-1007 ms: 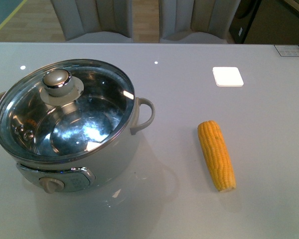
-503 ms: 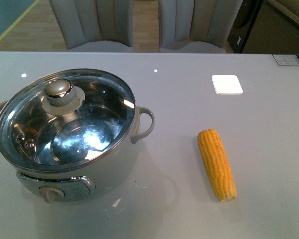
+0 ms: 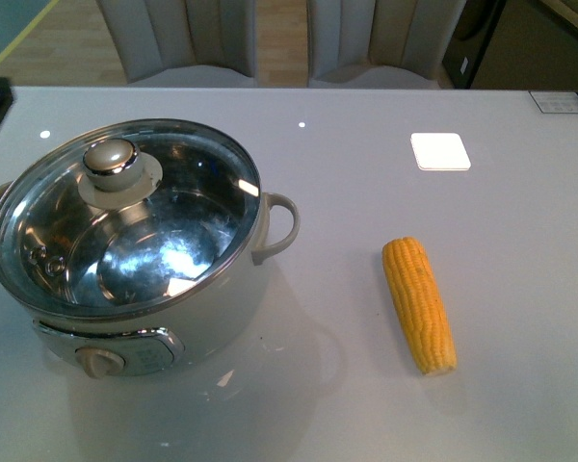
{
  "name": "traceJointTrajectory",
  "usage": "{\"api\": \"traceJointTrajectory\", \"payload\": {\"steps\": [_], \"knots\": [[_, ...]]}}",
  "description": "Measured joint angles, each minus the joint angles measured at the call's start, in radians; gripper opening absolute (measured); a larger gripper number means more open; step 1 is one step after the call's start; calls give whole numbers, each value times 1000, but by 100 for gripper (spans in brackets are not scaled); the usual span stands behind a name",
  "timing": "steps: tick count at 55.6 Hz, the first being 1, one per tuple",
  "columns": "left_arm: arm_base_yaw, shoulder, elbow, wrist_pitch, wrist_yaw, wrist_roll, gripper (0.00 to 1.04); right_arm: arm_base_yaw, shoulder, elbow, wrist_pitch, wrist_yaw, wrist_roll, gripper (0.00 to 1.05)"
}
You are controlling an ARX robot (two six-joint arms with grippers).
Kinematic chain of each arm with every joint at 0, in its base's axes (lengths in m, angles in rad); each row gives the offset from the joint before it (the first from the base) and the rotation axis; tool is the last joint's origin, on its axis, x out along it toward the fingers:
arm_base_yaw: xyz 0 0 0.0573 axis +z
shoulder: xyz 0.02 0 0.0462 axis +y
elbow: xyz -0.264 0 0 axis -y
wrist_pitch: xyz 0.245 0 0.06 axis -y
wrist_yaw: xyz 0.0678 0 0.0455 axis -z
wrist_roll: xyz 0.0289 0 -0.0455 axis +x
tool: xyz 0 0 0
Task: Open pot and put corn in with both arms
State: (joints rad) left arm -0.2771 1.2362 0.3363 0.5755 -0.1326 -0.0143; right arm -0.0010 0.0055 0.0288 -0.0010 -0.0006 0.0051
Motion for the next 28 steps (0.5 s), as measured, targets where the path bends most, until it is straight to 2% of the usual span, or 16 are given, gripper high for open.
{"api": "traceJointTrajectory", "payload": {"steps": [8,16,28], "knots": [[-32,291,98,196,-48,11,98,0,0,0,0,0,0,96],[-39,504,182,297,-78,-2,98,0,0,0,0,0,0,96],[-50,705,301,330,-113,-61,98,0,0,0,0,0,0,96]]}}
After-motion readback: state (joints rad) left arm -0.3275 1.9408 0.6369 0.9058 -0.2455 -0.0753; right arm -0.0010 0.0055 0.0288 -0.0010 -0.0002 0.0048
